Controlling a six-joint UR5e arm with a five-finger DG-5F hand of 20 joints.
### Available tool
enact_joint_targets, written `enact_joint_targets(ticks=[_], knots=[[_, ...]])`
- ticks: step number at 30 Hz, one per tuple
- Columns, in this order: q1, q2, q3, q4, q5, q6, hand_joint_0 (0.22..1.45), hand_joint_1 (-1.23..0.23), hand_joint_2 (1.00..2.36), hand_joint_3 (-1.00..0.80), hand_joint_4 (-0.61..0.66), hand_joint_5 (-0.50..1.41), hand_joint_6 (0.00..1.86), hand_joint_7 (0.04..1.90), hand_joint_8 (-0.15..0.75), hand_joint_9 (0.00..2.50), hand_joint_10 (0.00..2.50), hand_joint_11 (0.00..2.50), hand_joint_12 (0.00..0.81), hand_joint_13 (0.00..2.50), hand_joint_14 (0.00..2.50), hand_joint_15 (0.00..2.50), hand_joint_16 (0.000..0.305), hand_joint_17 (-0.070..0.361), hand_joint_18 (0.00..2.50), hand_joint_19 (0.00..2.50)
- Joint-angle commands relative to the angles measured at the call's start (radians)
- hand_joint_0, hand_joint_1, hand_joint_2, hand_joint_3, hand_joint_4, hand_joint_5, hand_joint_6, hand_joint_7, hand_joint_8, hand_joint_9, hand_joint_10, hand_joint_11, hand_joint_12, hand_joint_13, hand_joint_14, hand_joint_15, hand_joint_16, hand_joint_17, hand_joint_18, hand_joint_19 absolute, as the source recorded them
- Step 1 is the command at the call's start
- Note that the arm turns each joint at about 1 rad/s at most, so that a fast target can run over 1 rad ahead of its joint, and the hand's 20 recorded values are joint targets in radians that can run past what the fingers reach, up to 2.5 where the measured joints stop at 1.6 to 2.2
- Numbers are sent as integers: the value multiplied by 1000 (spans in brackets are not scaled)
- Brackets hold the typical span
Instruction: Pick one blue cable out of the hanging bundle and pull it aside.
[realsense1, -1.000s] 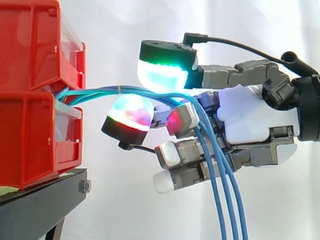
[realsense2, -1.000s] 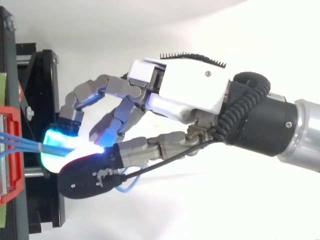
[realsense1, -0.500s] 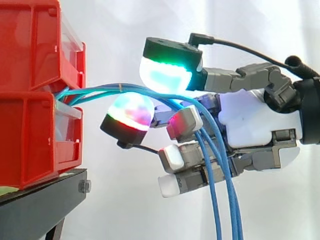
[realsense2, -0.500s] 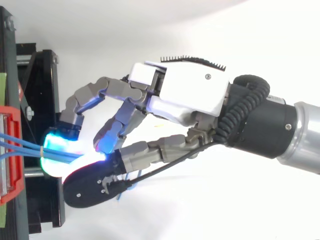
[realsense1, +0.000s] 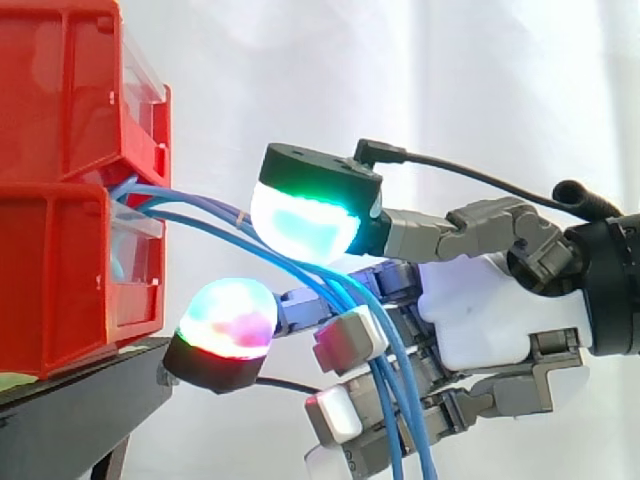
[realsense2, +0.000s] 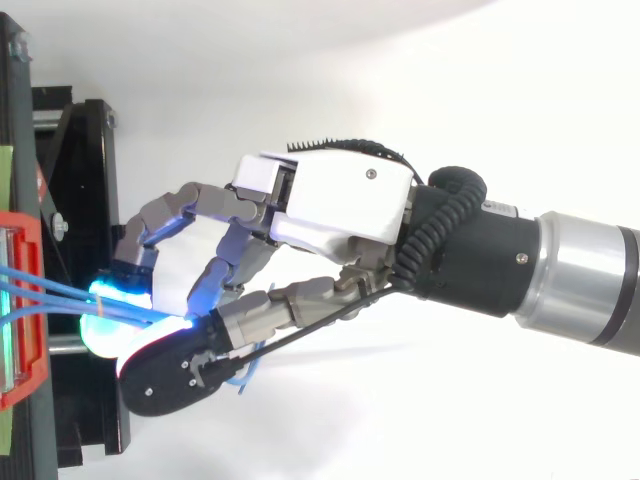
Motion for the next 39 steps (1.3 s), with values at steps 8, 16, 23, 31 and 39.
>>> enact_joint_targets(ticks=[8,16,23,31,39], knots=[[-2,-1,21,-42,0,-3,554,-591,1002,-474,92,-113,760,833,262,1374,26,914,304,1151,25,637,48,107,804,489],[-28,0,47,-113,-20,22,576,-590,1005,-435,79,-114,754,854,264,1370,26,906,304,1150,24,647,47,106,800,489],[-41,0,84,-180,-21,26,576,-590,1005,-444,82,-115,756,851,263,1366,27,910,303,1151,26,652,47,106,803,493],[-57,0,114,-233,-23,25,579,-595,1006,-431,80,-116,759,850,264,1370,26,906,304,1152,26,639,47,106,803,487],[-61,0,176,-311,-23,-1,602,-642,1016,-291,55,-136,862,824,267,1353,26,925,302,1142,24,646,47,105,802,488]])
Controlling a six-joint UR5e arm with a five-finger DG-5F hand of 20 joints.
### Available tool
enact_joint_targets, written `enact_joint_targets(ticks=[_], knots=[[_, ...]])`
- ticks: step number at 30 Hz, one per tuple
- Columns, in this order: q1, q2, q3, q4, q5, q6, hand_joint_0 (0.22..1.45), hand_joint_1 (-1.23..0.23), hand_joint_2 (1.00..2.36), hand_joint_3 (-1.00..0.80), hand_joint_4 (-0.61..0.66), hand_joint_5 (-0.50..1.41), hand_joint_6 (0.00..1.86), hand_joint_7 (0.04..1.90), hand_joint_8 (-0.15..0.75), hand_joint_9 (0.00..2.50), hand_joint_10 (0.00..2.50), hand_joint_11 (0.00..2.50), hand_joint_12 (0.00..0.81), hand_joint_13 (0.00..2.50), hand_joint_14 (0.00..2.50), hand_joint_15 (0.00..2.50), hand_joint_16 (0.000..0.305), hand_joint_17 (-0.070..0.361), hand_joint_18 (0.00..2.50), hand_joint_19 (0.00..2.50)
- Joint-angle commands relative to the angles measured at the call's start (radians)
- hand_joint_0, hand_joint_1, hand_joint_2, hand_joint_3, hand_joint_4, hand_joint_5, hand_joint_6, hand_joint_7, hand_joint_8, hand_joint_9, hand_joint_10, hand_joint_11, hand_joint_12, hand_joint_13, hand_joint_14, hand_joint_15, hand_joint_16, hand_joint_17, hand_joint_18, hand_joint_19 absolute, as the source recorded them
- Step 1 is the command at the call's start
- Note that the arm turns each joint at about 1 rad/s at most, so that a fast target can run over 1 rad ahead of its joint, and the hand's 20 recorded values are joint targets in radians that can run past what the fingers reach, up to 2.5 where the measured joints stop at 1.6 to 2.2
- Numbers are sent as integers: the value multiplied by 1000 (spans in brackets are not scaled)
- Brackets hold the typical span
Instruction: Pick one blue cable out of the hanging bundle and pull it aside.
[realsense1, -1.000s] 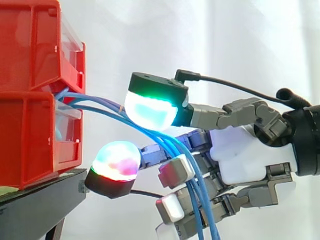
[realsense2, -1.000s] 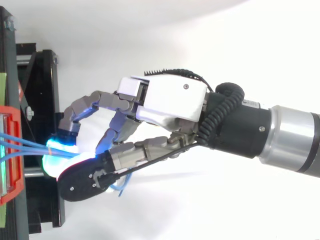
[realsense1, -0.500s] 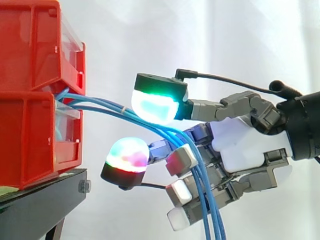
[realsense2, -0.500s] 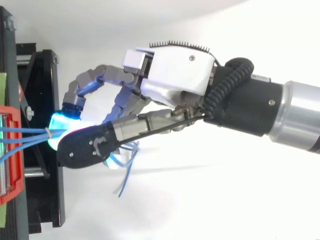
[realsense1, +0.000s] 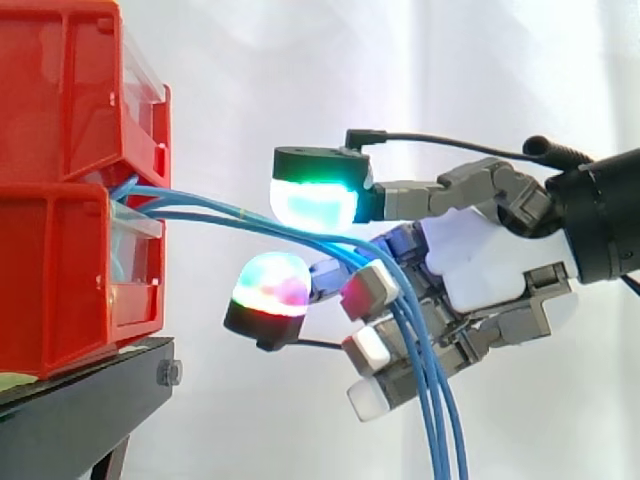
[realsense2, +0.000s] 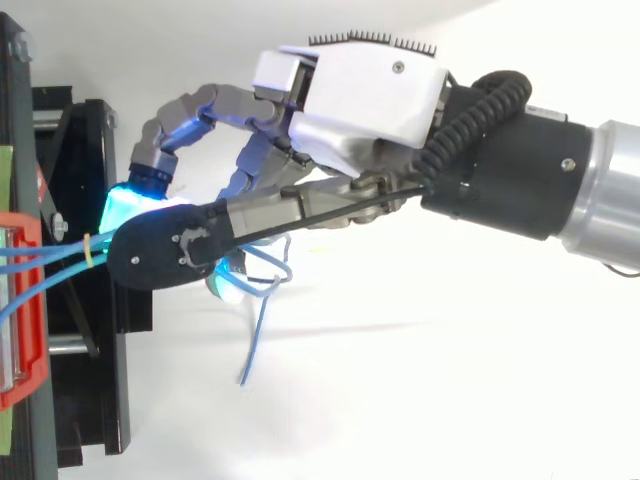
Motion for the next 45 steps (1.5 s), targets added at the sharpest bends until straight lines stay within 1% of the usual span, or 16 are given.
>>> enact_joint_targets(ticks=[1,5,11,14,17,22,25,29,30,33,35,36,38,39,41,45], knots=[[-1,0,38,-47,0,-17,601,-650,1018,-259,54,-140,881,817,269,1351,26,930,299,1140,26,653,47,105,801,488],[2,0,61,-75,1,-27,608,-699,1018,-124,44,-136,936,758,287,1352,24,917,324,1168,25,634,52,117,847,447],[9,0,82,-81,4,-27,626,-750,1018,-71,-7,-136,950,769,290,1344,24,920,320,1165,23,637,52,117,853,443],[9,0,84,-81,4,-27,640,-760,1018,-84,-40,-139,957,771,282,1323,25,923,312,1154,25,638,50,114,839,454],[14,0,84,-81,4,-25,666,-777,1020,-158,-54,-151,960,772,261,1297,25,935,291,1131,27,650,46,104,800,470],[17,0,81,-83,6,6,689,-800,1008,-406,-5,-156,953,728,250,1295,24,937,286,1135,27,653,45,102,803,463],[20,0,81,-89,6,12,682,-795,1003,-459,9,-153,947,736,246,1316,24,942,282,1138,26,660,45,101,804,467],[22,0,81,-89,4,22,626,-745,1000,-497,52,-141,930,716,253,1340,26,936,287,1148,25,657,45,101,807,486],[22,0,78,-86,3,35,610,-726,1000,-498,55,-140,927,713,253,1350,25,936,286,1148,27,658,45,101,808,488],[26,0,39,-72,-8,65,575,-687,1000,-500,67,-137,907,727,258,1359,23,926,294,1157,26,661,46,104,816,499],[31,0,18,-37,-13,84,573,-679,1000,-500,64,-135,900,745,258,1364,25,928,296,1162,26,658,46,104,818,507],[32,-2,2,-6,-17,91,582,-674,1001,-483,59,-134,898,758,255,1366,26,919,293,1162,26,653,46,104,816,504],[35,-2,-13,19,-19,95,618,-708,1010,-380,35,-135,902,808,256,1364,25,932,292,1160,26,665,46,103,816,505],[42,-2,-28,48,-13,96,636,-752,1014,-305,15,-138,913,833,259,1362,26,946,290,1159,25,668,46,103,819,504],[45,-2,-33,55,-13,96,648,-783,1021,-189,-39,-138,946,822,260,1363,27,952,289,1153,26,666,45,102,822,498],[46,-2,-31,52,-17,96,691,-815,1023,-95,-194,-139,968,896,257,1358,27,973,285,1151,27,656,45,100,825,489]])
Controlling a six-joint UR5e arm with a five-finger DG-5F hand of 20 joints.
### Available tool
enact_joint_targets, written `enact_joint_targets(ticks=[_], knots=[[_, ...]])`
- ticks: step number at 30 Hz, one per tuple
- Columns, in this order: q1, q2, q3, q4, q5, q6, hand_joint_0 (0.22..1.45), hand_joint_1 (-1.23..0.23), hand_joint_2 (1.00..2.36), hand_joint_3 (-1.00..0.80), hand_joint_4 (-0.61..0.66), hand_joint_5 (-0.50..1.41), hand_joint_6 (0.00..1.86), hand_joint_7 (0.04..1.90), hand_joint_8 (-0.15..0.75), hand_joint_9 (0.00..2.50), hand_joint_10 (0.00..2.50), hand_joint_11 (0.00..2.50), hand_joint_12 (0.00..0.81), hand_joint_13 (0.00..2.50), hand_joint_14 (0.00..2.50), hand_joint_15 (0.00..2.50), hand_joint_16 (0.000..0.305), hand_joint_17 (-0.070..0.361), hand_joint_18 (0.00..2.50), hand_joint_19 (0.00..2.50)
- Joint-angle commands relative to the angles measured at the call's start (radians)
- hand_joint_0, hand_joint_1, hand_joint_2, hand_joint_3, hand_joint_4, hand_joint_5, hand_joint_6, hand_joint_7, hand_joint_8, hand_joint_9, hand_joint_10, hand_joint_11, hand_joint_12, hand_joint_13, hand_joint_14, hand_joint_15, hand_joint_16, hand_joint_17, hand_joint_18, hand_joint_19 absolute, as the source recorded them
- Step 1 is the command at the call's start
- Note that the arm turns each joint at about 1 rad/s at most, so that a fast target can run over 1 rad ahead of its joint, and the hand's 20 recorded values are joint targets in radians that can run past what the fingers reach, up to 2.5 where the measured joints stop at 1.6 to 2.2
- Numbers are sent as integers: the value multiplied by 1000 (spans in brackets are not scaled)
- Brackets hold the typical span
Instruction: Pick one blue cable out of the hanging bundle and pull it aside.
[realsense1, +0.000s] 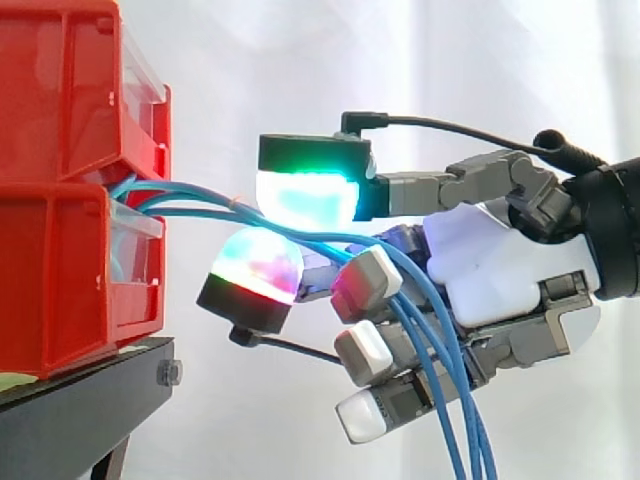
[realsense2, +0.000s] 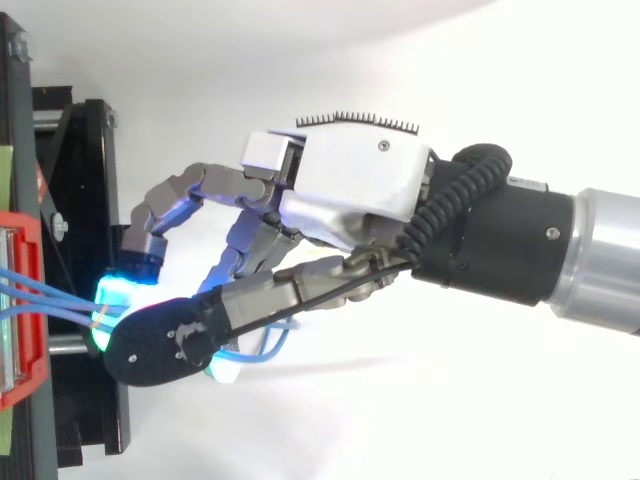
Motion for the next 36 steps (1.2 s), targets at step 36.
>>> enact_joint_targets(ticks=[36], knots=[[-4,0,0,-36,-6,27,544,-915,1000,-500,-220,-98,857,816,181,1101,22,667,296,739,17,422,41,93,592,315]])
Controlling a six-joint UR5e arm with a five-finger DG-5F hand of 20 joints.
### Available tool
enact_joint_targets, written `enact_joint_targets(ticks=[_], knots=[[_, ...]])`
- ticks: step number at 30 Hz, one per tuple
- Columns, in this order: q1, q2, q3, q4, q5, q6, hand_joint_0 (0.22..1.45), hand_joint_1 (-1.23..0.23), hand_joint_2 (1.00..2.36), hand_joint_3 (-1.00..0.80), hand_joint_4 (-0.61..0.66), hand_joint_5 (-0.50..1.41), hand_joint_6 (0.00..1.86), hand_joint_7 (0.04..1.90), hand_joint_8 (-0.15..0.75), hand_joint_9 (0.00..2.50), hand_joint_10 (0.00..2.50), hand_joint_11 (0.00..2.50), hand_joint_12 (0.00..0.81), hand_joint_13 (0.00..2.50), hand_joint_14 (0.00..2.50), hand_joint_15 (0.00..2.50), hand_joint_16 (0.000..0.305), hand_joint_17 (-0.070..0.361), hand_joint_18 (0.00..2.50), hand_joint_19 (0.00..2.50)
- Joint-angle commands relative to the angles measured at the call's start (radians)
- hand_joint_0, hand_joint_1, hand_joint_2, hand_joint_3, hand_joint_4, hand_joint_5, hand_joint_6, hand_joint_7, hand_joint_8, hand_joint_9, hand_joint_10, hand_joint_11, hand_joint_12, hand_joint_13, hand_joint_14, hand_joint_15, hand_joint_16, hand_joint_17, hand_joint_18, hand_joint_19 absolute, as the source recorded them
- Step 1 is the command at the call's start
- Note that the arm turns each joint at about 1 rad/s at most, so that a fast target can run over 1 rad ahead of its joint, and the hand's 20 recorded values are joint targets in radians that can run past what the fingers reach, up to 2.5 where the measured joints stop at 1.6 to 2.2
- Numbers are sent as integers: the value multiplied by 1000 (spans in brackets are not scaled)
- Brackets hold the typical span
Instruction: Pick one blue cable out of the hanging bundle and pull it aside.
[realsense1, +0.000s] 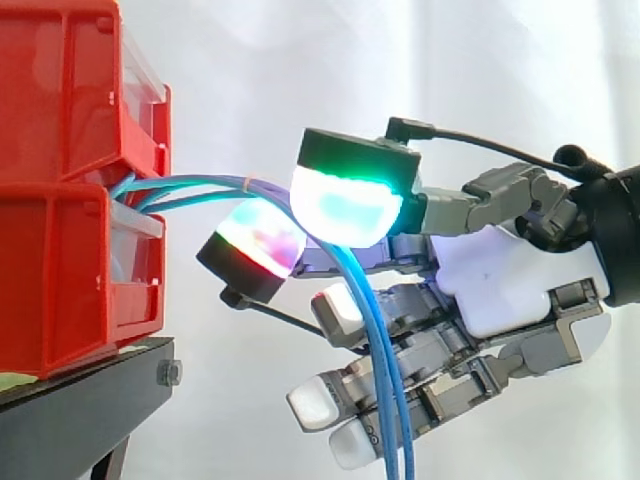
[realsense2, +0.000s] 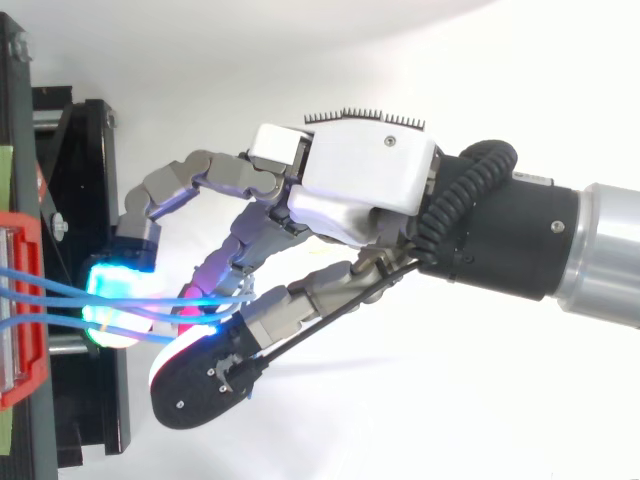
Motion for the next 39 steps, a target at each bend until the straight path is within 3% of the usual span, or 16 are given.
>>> enact_joint_targets(ticks=[1,5,11,14,19,20,26,30,33,35,39], knots=[[0,1,-1,-1,-2,0,522,-877,1000,-500,-205,-97,848,816,189,1107,20,665,301,741,17,424,42,96,595,326],[-2,1,-1,-1,-2,0,485,-688,1000,-500,-157,-96,825,821,211,1130,19,651,325,748,16,432,47,107,598,341],[-4,1,-1,-1,-2,2,510,-532,1000,-500,-126,-102,800,843,221,1124,23,654,327,736,17,446,48,107,560,393],[-4,1,-1,-1,-2,3,585,-591,1000,-500,-147,-109,802,876,212,1111,24,674,311,728,18,460,45,101,540,430],[-7,1,3,-5,-3,3,592,-670,1012,-332,-137,-123,846,897,227,1092,22,701,319,732,18,474,46,103,555,429],[-8,1,3,-5,-3,3,591,-701,1013,-291,-118,-134,879,818,232,1058,24,701,320,733,19,479,46,104,558,428],[-10,1,9,-17,-8,3,621,-778,1017,-201,-99,-157,921,791,233,1021,23,717,322,728,20,472,47,105,564,418],[-13,1,16,-39,-8,3,668,-803,1019,-114,-238,-155,962,847,228,1037,23,719,317,742,18,468,47,106,604,401],[-14,1,16,-53,-8,3,704,-817,1020,-145,-286,-156,965,859,223,1034,23,726,313,745,18,462,46,103,615,397],[-14,1,15,-53,-8,3,737,-836,1019,-215,-306,-158,964,925,218,1037,23,713,309,753,18,459,45,101,621,397],[-14,1,16,-54,-8,3,777,-863,1008,-404,-345,-151,963,884,206,1052,24,711,299,759,20,452,44,98,634,388]])
